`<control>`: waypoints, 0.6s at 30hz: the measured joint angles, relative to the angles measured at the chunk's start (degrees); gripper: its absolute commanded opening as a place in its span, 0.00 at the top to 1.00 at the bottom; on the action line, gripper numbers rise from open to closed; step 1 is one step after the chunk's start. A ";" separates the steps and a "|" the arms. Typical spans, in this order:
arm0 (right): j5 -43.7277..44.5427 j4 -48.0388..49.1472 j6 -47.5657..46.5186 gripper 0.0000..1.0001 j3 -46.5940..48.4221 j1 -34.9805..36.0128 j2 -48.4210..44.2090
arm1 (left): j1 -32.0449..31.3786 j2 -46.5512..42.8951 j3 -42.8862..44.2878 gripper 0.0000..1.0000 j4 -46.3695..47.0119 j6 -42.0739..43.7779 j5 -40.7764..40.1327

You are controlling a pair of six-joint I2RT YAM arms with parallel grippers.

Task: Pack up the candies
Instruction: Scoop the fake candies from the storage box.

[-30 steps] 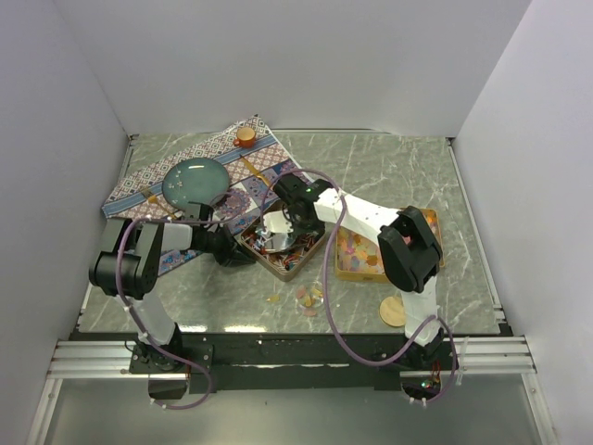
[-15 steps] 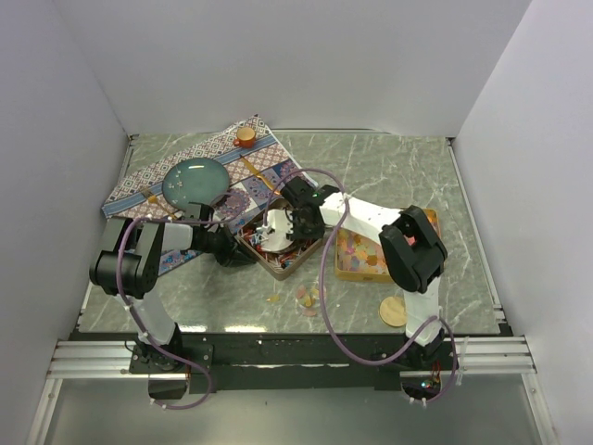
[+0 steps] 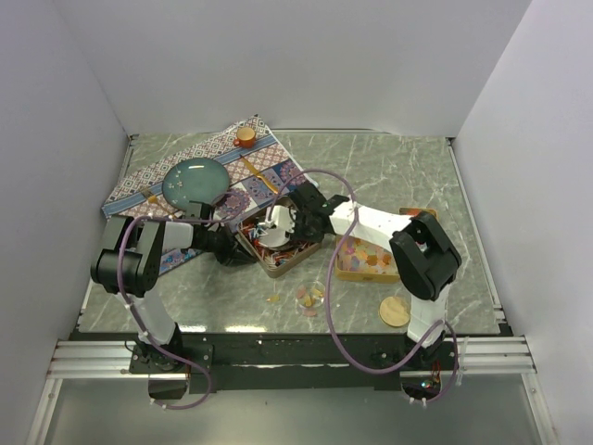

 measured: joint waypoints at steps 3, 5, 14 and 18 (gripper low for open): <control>-0.94 1.86 1.60 1.00 -1.68 -0.15 -1.16 | -0.02 0.02 0.13 0.99 -0.11 0.11 -0.04; -1.29 2.38 2.56 1.00 -2.23 -0.20 -1.57 | -0.02 0.13 0.24 0.99 -0.24 0.13 -0.04; -1.66 3.80 4.98 1.00 -3.93 -0.57 -2.78 | 0.00 1.49 2.19 0.99 -1.86 0.39 0.20; -1.44 5.05 6.23 1.00 -5.88 -0.63 -4.11 | -0.04 1.88 2.95 0.99 -1.97 0.81 0.09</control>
